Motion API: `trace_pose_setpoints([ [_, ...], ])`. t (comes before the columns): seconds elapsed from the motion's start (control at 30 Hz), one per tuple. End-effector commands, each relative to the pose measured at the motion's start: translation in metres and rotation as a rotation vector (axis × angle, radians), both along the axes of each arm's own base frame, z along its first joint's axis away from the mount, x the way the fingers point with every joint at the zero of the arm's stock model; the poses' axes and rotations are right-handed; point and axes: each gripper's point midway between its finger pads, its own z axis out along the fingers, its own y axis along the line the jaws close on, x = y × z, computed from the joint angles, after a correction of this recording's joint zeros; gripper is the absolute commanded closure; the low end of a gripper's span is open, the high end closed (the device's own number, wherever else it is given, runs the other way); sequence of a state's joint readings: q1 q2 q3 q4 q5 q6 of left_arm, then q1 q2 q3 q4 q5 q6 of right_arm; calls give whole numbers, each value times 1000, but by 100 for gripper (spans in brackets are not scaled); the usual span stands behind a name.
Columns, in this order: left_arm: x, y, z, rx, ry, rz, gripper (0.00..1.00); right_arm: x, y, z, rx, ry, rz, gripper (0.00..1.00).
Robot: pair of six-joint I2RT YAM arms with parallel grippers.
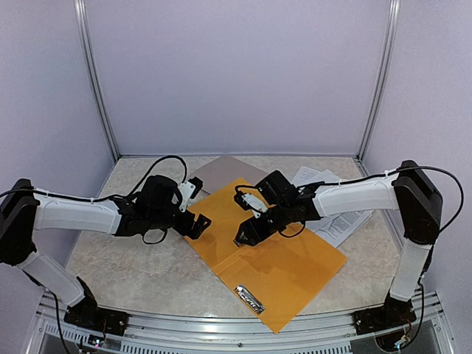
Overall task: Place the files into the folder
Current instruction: Open the spring clip on the folder and the spring clip on the folder.
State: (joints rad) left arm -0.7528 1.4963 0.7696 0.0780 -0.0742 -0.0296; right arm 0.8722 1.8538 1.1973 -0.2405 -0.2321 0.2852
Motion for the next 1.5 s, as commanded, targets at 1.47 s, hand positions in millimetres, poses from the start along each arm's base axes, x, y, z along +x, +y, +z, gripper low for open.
trace_pose_setpoints([
  [1.47, 32, 54, 35, -268, 252, 334, 1, 97, -284, 1, 95, -25, -1138, 22],
])
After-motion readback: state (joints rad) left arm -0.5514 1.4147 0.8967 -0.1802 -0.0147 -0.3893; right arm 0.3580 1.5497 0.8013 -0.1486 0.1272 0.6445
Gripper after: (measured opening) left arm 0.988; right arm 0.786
